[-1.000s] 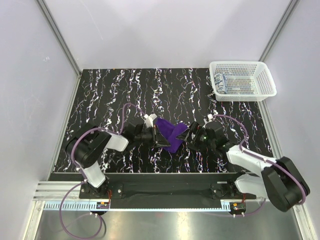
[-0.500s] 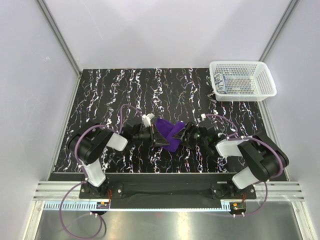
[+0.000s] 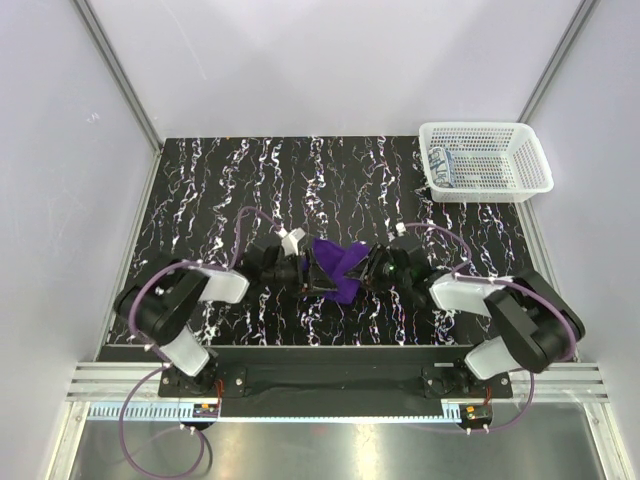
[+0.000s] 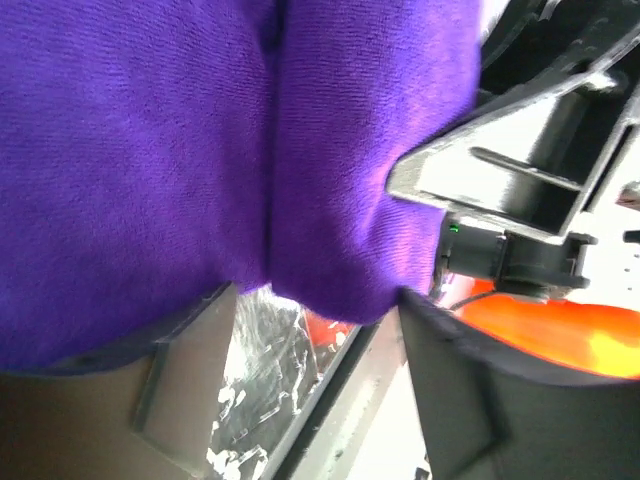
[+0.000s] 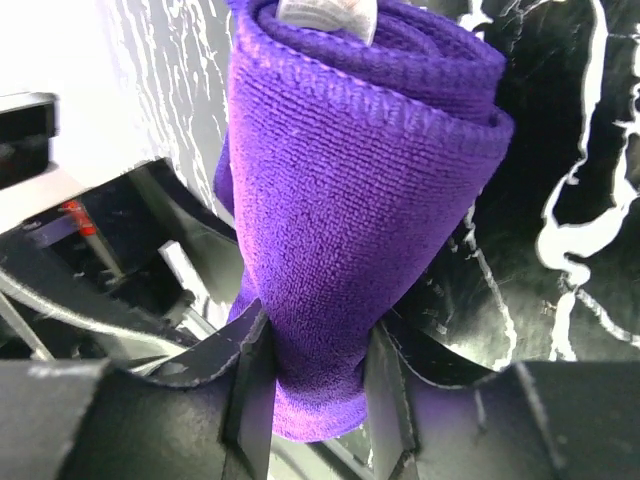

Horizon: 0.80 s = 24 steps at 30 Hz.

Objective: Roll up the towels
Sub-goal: Roll the towel

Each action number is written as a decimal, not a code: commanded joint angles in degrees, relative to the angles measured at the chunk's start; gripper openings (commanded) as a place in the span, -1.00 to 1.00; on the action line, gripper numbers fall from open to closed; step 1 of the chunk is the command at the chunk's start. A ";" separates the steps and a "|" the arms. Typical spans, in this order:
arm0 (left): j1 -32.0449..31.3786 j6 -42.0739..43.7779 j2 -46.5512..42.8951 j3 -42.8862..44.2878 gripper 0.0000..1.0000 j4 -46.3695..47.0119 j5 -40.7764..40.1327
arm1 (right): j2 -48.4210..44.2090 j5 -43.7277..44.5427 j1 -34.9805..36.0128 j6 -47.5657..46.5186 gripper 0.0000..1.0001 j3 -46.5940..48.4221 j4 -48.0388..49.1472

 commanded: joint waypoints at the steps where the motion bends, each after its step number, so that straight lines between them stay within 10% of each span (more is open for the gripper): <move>1: -0.82 11.14 -10.92 3.65 0.48 -16.07 -10.86 | -5.11 4.01 1.22 -4.28 -0.21 6.68 -16.13; 13: -26.12 26.80 -23.53 13.32 0.57 -37.73 -54.99 | -0.82 7.97 2.27 -8.07 -0.21 16.02 -39.48; 24: -38.43 29.88 -8.34 20.27 0.63 -35.18 -63.55 | 1.12 6.74 3.24 -7.45 -0.21 16.98 -40.89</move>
